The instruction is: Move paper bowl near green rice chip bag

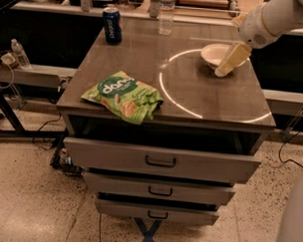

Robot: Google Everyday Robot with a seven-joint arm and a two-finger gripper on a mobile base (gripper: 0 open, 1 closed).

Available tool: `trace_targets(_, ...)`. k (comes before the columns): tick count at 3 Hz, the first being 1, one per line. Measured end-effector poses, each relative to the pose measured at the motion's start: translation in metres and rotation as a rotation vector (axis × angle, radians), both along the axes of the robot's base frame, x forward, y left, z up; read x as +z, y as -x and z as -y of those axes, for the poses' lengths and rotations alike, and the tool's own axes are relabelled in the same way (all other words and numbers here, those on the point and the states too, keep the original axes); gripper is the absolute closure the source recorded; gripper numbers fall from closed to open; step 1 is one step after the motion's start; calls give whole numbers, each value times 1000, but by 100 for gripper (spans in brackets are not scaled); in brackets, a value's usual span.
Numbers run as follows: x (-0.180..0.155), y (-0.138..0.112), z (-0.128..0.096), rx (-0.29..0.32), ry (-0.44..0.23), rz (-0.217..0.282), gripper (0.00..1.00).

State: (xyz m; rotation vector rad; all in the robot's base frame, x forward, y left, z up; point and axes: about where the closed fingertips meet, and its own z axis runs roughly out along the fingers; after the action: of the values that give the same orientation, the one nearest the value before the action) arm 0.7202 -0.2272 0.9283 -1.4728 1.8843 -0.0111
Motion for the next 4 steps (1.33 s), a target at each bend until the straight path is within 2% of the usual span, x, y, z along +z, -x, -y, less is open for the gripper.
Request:
trace_targets(1, -30, -27, -2, -36, -17, -38, 0)
trace_targets(2, -53, -43, 0, -80, -19, -86, 0)
trace_targets(3, -67, -51, 4, -116, -16, -125, 15)
trace_targets(4, -84, -51, 14, -150, -9, -175, 46)
